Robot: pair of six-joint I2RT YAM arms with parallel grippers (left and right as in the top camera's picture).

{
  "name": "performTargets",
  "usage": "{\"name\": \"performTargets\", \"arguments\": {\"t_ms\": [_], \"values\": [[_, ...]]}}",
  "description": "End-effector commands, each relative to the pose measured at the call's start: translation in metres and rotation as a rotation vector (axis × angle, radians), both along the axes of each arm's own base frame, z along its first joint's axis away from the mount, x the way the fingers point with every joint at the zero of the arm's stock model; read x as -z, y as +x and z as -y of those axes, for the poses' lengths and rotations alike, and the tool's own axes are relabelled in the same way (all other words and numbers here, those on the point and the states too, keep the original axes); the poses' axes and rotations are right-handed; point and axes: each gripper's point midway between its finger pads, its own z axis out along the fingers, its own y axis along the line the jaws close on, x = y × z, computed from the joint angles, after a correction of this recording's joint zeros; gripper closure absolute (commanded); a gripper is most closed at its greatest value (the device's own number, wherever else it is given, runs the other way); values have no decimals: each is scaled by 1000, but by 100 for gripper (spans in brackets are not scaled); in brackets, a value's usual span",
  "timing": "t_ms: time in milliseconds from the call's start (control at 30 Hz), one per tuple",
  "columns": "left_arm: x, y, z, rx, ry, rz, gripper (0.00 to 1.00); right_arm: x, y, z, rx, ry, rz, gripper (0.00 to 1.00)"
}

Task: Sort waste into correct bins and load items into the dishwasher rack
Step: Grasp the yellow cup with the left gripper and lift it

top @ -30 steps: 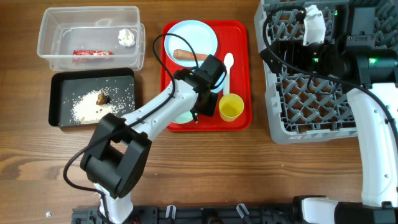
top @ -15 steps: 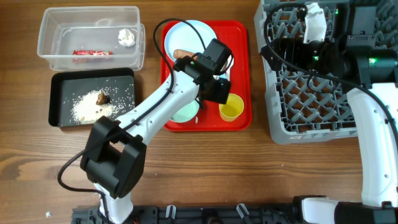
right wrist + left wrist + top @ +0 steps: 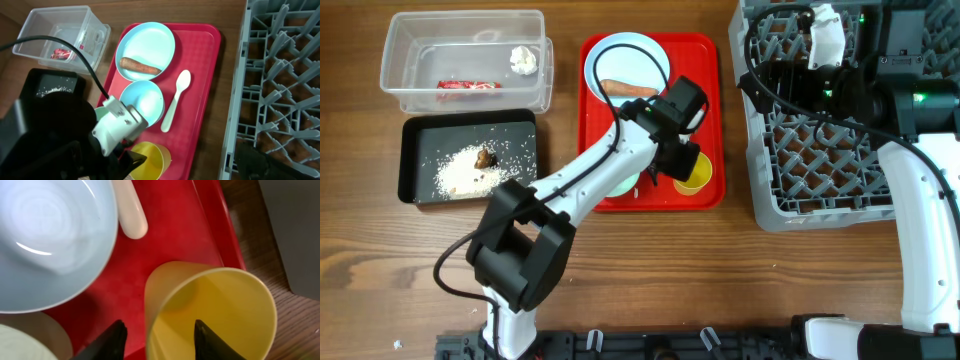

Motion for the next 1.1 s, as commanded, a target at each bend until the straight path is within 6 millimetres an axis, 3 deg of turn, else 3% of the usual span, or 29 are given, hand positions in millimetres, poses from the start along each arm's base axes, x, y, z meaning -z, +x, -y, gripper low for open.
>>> {"name": "performTargets", "arguments": {"t_ms": [0, 67, 167, 333, 467, 567, 700, 833, 900, 967, 1067], "values": [[7, -2, 3, 19, 4, -15, 67, -5, 5, -1, 7, 2, 12, 0], [12, -2, 3, 19, 11, -23, 71, -5, 5, -1, 7, 2, 11, 0], [15, -2, 2, 17, 15, -28, 96, -5, 5, -1, 8, 3, 11, 0], [14, 5, -2, -15, 0, -30, 96, -12, 11, -1, 27, 25, 35, 0], [-2, 8, -3, -47, -121, -96, 96, -29, 16, -7, 18, 113, 78, 0], [-31, 15, -3, -58, -276, -132, 96, -40, 16, -12, -29, 180, 108, 0], [-93, 30, -14, -49, -578, -169, 96, -48, 14, -11, -60, 236, 120, 0], [-165, 44, -43, 31, -937, -174, 96, -58, 10, -21, -132, 293, 145, 0], [-200, 47, -61, 115, -1120, -162, 96, -73, 2, -42, -283, 369, 197, 0], [-220, 47, -73, 187, -1217, -143, 96, -77, -1, -57, -372, 403, 223, 0], [-235, 45, -83, 242, -1284, -132, 96, -76, 2, -71, -438, 439, 231, 0]]}}
